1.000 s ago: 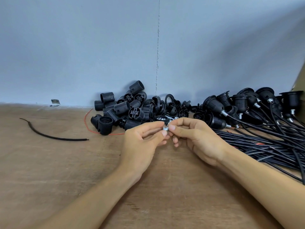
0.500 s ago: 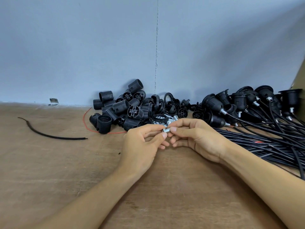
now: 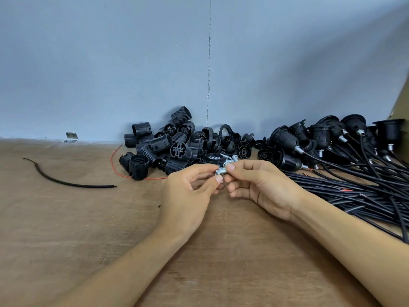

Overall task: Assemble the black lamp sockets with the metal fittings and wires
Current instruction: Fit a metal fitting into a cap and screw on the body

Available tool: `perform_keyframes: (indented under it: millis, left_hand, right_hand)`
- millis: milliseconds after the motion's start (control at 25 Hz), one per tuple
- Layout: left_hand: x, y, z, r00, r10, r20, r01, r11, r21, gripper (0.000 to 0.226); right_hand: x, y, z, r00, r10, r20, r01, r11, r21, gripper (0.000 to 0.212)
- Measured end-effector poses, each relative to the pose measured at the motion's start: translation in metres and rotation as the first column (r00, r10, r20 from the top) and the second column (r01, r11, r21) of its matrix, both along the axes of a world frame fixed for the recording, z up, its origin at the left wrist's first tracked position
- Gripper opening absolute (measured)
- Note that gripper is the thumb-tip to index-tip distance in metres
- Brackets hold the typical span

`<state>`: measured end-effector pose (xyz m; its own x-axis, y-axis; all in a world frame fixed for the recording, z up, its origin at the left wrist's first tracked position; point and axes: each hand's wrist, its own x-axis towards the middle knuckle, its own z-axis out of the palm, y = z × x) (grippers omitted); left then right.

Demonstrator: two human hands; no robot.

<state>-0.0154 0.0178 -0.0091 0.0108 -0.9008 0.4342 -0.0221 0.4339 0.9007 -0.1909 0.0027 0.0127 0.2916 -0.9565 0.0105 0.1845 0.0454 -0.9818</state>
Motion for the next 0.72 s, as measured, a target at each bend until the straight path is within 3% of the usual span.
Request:
perform_keyframes:
  millis: [280, 600, 720]
  left_hand:
    - [0.0008, 0.0008, 0.0008, 1.000, -0.013, 0.021, 0.013, 1.000, -0.012, 0.033]
    - [0.0016, -0.0010, -0.0009, 0.998, -0.031, 0.050, 0.032, 0.999, -0.021, 0.033]
    - [0.0027, -0.0011, 0.0001, 0.998, -0.050, 0.042, 0.051, 0.998, -0.026, 0.036]
  right_hand:
    - [-0.0004, 0.0000, 0.0001, 1.000, 0.010, -0.006, -0.010, 0.999, -0.031, 0.015]
    - [0.0069, 0.0076, 0.0008, 0.950, -0.112, -0.290, 0.043, 0.971, -0.235, 0.029]
    - [0.0081, 0.0087, 0.0016, 0.940, -0.158, -0.301, 0.065, 0.953, -0.296, 0.031]
